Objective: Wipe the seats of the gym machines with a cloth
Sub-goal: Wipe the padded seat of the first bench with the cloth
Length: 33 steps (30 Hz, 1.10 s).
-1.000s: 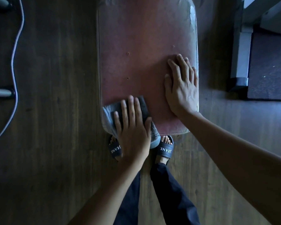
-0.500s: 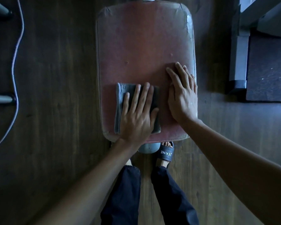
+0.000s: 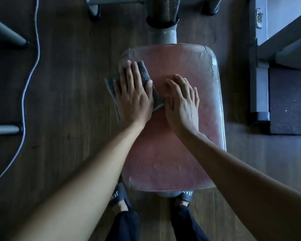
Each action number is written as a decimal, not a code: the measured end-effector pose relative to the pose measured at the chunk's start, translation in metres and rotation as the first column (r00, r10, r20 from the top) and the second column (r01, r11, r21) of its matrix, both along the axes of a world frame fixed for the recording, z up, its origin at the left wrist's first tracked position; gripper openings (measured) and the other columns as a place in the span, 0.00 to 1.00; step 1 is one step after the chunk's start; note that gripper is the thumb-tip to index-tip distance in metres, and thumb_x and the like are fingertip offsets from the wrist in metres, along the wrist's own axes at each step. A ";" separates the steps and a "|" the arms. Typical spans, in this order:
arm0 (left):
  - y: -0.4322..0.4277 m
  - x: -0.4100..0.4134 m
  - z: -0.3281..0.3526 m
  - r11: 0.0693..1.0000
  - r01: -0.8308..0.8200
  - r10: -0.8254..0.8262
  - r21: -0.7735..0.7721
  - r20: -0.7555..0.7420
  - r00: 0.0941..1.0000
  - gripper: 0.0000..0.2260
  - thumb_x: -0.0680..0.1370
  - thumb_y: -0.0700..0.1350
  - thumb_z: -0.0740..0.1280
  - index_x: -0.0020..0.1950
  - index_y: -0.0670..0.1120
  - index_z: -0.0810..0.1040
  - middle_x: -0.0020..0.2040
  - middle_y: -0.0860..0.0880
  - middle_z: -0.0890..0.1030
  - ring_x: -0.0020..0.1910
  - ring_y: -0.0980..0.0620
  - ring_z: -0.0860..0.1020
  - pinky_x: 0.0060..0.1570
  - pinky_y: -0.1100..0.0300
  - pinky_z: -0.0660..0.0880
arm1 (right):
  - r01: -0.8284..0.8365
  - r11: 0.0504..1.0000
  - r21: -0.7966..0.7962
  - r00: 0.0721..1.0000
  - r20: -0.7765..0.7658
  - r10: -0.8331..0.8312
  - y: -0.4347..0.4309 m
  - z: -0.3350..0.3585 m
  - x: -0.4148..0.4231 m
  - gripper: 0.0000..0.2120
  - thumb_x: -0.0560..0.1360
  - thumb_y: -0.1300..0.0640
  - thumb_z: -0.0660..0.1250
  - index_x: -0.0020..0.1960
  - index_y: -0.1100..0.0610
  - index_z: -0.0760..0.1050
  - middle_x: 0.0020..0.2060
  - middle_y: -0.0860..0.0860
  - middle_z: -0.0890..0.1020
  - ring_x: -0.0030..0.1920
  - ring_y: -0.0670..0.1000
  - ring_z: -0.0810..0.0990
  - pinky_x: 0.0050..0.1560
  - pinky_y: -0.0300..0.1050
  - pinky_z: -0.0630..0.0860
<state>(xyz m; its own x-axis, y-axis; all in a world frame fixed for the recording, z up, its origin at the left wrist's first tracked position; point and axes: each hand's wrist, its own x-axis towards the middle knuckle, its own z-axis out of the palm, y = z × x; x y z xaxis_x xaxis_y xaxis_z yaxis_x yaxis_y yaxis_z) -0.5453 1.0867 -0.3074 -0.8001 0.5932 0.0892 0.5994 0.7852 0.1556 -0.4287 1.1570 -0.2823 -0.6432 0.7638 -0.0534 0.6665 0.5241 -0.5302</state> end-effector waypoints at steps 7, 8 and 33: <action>0.005 -0.034 -0.005 0.995 -0.001 -0.001 0.102 0.019 1.000 0.29 0.82 0.58 0.51 0.77 0.42 0.62 0.77 0.43 0.65 0.75 0.44 0.66 0.69 0.47 0.65 | 0.099 0.986 0.136 0.993 0.046 -0.106 -0.015 -0.015 -0.014 0.22 0.80 0.50 0.56 0.73 0.47 0.66 0.76 0.47 0.64 0.78 0.51 0.57 0.78 0.55 0.47; 0.005 -0.035 -0.004 0.994 0.006 -0.010 0.107 0.043 0.999 0.29 0.82 0.59 0.51 0.77 0.42 0.62 0.77 0.43 0.64 0.75 0.44 0.65 0.70 0.47 0.64 | 0.105 0.983 0.148 0.992 0.047 -0.113 -0.015 -0.014 -0.015 0.22 0.80 0.49 0.56 0.73 0.46 0.67 0.76 0.47 0.65 0.78 0.50 0.58 0.78 0.55 0.48; -0.048 -0.059 -0.043 0.696 -0.140 -0.423 0.705 0.559 0.713 0.32 0.76 0.60 0.59 0.76 0.45 0.65 0.74 0.47 0.69 0.73 0.51 0.66 0.76 0.50 0.58 | 0.056 0.965 0.257 0.995 0.064 -0.075 -0.079 -0.023 -0.009 0.22 0.84 0.47 0.48 0.78 0.46 0.58 0.78 0.47 0.58 0.79 0.52 0.51 0.78 0.57 0.46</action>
